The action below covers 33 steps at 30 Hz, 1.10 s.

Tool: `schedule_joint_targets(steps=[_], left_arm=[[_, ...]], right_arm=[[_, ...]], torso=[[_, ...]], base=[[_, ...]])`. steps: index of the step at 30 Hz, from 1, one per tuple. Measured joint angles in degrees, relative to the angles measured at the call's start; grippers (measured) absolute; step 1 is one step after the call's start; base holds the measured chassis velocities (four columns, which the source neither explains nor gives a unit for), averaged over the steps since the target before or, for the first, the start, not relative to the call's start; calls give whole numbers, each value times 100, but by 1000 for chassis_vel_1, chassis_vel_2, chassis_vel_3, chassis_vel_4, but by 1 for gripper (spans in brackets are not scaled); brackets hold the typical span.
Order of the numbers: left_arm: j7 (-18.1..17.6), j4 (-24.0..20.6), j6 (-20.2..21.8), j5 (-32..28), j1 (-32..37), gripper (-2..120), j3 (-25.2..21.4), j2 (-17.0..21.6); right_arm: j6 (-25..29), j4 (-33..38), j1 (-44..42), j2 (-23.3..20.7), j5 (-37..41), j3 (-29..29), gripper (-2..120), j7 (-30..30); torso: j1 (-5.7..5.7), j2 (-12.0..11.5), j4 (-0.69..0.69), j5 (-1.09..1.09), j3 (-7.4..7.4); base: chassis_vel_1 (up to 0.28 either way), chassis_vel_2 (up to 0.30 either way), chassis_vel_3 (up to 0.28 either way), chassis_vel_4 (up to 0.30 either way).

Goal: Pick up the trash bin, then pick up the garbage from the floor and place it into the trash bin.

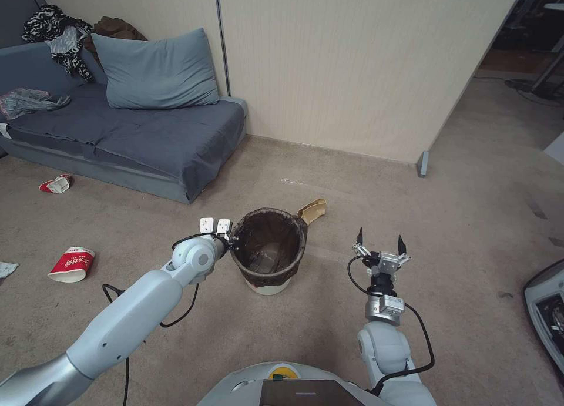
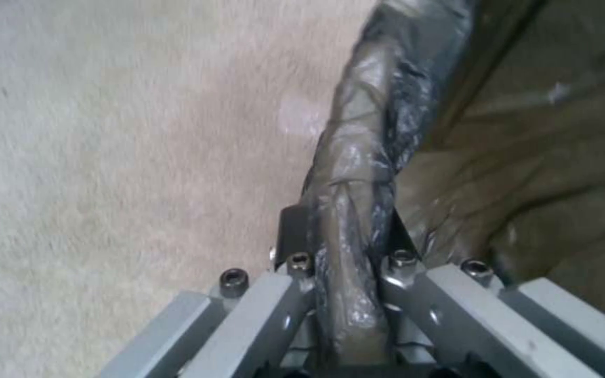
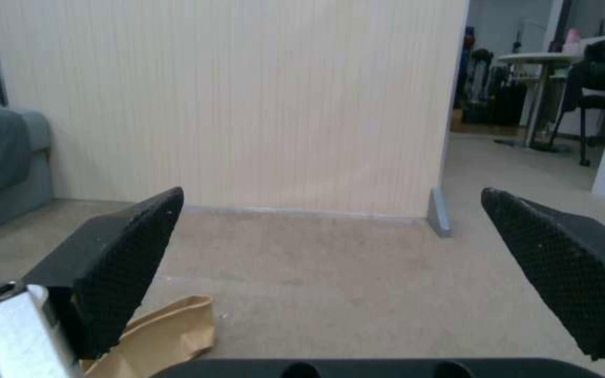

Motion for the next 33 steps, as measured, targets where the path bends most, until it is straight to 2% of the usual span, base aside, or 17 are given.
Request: schedule_joint_targets(steps=[4,8,12,16,20,25,26,33], left_arm=[[159,-302,-145,457,281,2,-291,25],[343,-748,-532,1092,739,2,-675,47],[401,-1013,-756,1521,945,2,-886,-2],[353,-1273,-828,1656,1020,2,-953,-34],[282,-1615,-905,1728,1260,2,-1071,-30],[291,-1760,-1209,2042,1466,2,-1128,-139],[306,-1804,-1368,2195,1629,2,-1192,-232],[364,-1891,-1778,2760,2273,0,-1389,-528]], right_arm=[[1,22,4,-33,49,1,100,0],[7,65,5,-89,133,7,100,-16],[23,130,-49,-83,158,51,100,-33],[39,250,-171,-6,183,162,100,-34],[33,332,-192,-11,218,210,100,-35],[26,401,-244,-19,290,289,100,-42],[9,414,-238,-36,330,294,100,-51],[-1,438,-226,-78,416,296,100,-95]], torso=[[0,0,1,1,-1],[0,0,2,3,-2],[0,0,3,4,-3],[0,0,-3,4,-4],[0,1,3,5,-4],[0,1,-2,5,-4],[0,1,-2,5,-4],[0,1,1,5,-4]], base=[[0,0,0,0],[0,0,0,0],[0,0,0,0],[0,0,0,0],[0,0,0,0],[0,0,0,0],[0,0,0,0],[0,0,0,0]])
